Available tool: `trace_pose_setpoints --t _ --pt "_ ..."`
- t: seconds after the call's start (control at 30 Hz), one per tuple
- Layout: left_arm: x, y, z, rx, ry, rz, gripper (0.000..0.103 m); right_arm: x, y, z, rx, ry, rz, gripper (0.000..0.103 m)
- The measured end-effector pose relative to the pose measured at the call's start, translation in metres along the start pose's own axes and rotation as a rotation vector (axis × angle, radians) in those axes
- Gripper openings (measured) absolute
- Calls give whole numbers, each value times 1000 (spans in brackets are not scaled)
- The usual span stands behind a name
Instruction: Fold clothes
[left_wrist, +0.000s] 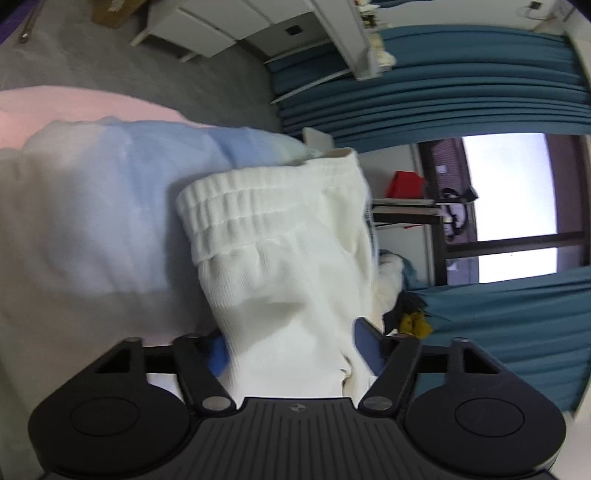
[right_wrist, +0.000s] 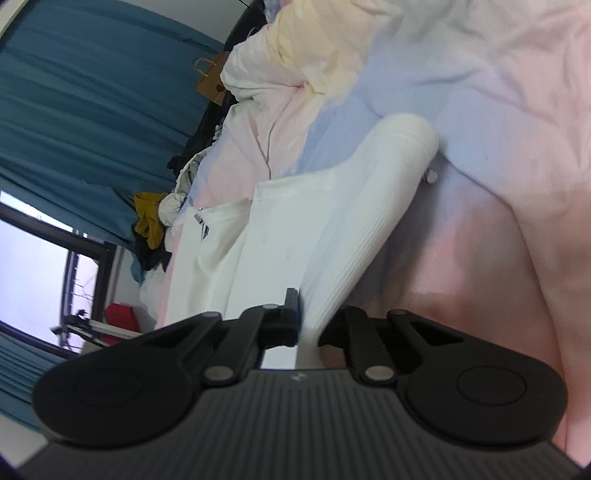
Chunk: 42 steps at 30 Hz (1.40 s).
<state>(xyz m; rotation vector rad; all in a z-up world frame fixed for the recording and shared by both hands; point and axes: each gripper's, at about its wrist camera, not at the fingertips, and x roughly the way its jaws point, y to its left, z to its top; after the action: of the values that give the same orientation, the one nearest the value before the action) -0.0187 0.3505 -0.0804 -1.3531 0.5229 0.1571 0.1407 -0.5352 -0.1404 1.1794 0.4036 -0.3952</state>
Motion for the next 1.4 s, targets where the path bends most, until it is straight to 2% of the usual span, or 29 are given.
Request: trace_pose_setpoints --t 0.07,0.1,0.13,0.23,0.37,0.53,0.73,0.8,0.93,1.07,1.2,1.4 --pt "2 -2 0 21 -4 -1 32 1 4 0 -30 -15 -6 8" --pt "3 -4 0 34 -9 0 23 1 7 0 -42 -26 -5 8" --pt "3 -6 0 51 -18 3 3 -1 8 0 -43 -39 3 8" --pt "-5 -14 -4 103 -62 -10 3 -9 13 1 -46 -78 30 8" --pt "-29 -22 -10 121 -98 -84 2 -31 20 7 -75 -124 80 7" --pt "-58 -24 -4 76 -76 -127 2 -66 31 17 -95 -209 134 7" --pt "-46 -58 28 108 -58 -146 2 -48 90 28 -218 -221 149 7" --pt "-24 -78 42 126 -46 -145 2 -28 119 34 -279 -225 142 7" --pt "43 -111 74 136 -11 -119 2 34 182 37 -476 -238 95 7" --pt "122 -137 106 159 14 -61 3 123 222 38 -522 -185 56 8" --pt "207 -154 125 219 20 34 3 218 244 30 -587 -134 -26 8" --pt "303 -172 133 297 18 134 6 308 240 8 -665 -74 -101 10"
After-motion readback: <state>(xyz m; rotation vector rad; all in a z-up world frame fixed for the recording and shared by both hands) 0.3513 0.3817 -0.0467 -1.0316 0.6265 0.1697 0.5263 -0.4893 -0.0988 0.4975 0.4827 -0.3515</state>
